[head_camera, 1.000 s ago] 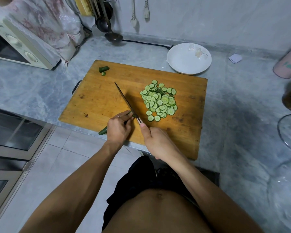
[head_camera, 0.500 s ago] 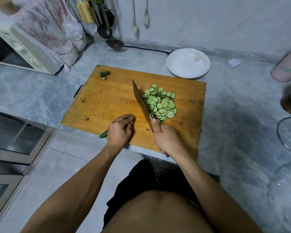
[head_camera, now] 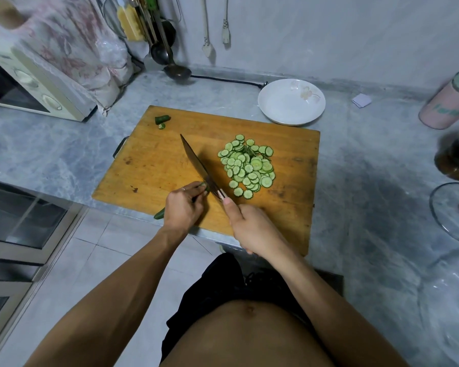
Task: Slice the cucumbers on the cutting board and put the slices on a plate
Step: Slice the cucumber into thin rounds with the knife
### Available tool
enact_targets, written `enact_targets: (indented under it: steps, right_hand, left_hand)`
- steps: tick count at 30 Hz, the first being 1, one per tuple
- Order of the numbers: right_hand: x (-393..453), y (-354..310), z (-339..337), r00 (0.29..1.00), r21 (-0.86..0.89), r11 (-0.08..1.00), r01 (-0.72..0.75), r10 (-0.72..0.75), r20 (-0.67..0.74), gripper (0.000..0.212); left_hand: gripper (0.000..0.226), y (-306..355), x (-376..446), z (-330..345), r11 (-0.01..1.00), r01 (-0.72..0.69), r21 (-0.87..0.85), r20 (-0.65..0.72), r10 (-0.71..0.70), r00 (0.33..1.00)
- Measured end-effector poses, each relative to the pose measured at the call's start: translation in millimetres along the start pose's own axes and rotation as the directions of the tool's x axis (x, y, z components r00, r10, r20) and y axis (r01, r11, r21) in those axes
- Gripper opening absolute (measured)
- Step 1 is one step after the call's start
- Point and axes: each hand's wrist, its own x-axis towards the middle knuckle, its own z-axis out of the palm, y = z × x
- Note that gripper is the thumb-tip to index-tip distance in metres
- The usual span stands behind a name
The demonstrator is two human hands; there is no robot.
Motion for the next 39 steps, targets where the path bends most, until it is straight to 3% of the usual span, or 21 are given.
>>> enact_targets:
  steps: [16, 25, 31, 39]
  right_hand:
    - [13, -2, 8, 0.998, 0.016, 1.000, -0.020, 0.019, 0.056, 0.066]
    - [21, 4, 6, 0.996, 0.034, 0.996, -0.085, 0.086, -0.020, 0.061]
    - [18, 17, -11, 0.991, 0.115, 0.988, -0.108, 0.116, -0.070, 0.065]
    - [8, 9, -7, 0.999, 0.065, 0.997, -0.027, 0.029, -0.027, 0.062]
  left_hand:
    - [0.023, 1, -1, 3, 0.999, -0.037, -0.025, -0.029, 0.037, 0.999]
    - [0.024, 3, -3, 5, 0.997, 0.036, -0.067, -0.037, -0.038, 0.999]
    - [0.020, -1, 1, -3, 0.998, -0.060, -0.010, 0.017, 0.060, 0.998]
    - [0.016, -5, 0, 1, 0.994, -0.106, -0.023, -0.053, 0.105, 0.993]
